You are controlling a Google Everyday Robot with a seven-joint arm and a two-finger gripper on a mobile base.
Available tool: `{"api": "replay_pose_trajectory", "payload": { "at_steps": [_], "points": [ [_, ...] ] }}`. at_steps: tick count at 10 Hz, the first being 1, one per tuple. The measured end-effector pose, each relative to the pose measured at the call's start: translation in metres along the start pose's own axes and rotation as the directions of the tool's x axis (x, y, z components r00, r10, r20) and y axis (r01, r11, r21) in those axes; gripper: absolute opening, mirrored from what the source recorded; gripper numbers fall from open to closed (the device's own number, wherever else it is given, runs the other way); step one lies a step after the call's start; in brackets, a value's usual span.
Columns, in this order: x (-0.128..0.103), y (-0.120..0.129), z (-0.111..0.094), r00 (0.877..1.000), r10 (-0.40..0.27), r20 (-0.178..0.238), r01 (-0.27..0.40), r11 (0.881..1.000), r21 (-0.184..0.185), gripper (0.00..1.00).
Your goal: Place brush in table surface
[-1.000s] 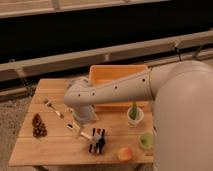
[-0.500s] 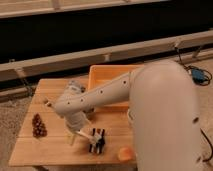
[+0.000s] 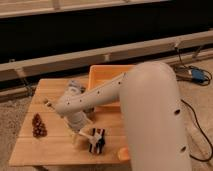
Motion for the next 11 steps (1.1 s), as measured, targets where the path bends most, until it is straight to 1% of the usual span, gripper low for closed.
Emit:
{"api": "replay_pose_trajectory", "payload": {
  "at_steps": [2, 3, 8, 10, 11],
  "points": [
    [0.001, 0.000, 0.005, 1.000, 0.001, -0.014, -0.001, 1.000, 0.007, 0.80],
    [0.002, 0.001, 0.008, 1.000, 0.002, -0.021, -0.001, 1.000, 0.013, 0.75],
    [0.007, -0.005, 0.020, 0.999, 0.002, -0.054, 0.000, 0.999, 0.040, 0.26],
    [0.009, -0.010, 0.019, 0.999, 0.001, -0.053, 0.002, 0.999, 0.047, 0.06],
    [0.011, -0.012, 0.013, 0.999, -0.002, -0.043, 0.004, 0.999, 0.052, 0.01]
  ]
}}
